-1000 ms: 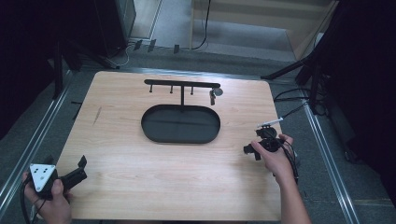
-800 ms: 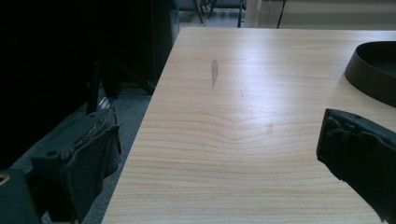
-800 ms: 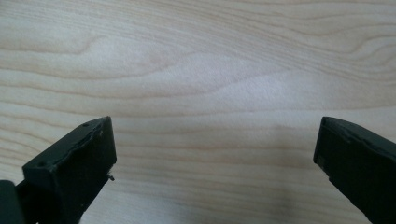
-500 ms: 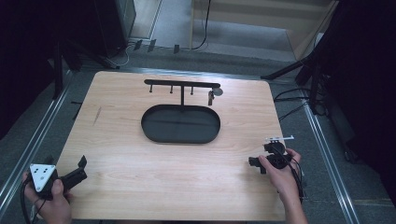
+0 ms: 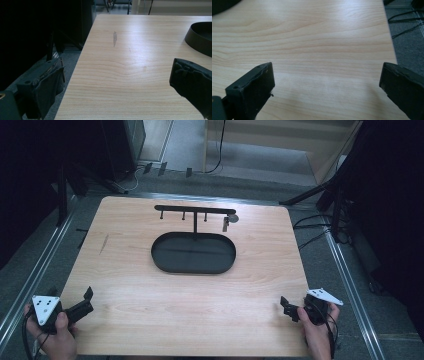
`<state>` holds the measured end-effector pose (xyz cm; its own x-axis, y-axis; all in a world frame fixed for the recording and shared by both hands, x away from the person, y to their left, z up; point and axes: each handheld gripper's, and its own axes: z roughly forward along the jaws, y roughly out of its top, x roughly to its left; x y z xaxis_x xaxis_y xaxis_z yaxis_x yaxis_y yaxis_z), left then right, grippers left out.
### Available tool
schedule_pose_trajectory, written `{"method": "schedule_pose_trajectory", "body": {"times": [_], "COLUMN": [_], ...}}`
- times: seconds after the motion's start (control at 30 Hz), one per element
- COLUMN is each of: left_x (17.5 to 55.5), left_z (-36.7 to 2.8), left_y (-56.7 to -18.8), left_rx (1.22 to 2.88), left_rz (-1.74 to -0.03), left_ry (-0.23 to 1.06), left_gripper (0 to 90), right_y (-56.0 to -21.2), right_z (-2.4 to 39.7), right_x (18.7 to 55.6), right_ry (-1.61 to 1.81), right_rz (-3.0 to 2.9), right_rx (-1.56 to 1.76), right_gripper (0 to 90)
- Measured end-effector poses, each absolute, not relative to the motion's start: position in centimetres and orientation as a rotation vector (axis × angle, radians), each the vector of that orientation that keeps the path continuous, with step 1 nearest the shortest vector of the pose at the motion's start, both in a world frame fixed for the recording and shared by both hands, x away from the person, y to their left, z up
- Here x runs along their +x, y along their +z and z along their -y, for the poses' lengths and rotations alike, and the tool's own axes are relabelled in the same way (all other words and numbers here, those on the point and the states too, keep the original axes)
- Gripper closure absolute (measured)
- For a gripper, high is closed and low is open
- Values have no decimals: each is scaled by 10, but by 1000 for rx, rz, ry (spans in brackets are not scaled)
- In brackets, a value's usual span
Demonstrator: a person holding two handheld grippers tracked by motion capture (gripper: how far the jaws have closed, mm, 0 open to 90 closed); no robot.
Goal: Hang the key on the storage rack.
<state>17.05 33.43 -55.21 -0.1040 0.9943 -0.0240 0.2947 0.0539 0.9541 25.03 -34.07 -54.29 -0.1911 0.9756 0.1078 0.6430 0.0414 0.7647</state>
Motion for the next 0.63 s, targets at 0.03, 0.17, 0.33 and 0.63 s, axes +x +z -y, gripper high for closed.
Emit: {"method": "schedule_pose_trajectory", "body": {"times": [0.03, 0.17, 0.33, 0.63], "left_x": [170, 171, 171, 171], "left_z": [-334, -335, -336, -336], "left_y": [-552, -552, -552, -552], "left_rx": [1348, 1349, 1339, 1333], "left_rz": [-1524, -1526, -1536, -1540], "left_ry": [1095, 1091, 1078, 1077], "left_gripper": [4, 5, 4, 4], "right_y": [-543, -545, -545, -545], "right_z": [344, 351, 355, 351], "right_x": [246, 234, 225, 224], "right_ry": [1005, 1044, 1069, 1028], "right_rz": [-1857, -1803, -1718, -1674], "right_rx": [1615, 1594, 1591, 1577], "right_gripper": [0, 0, 7, 45]}}
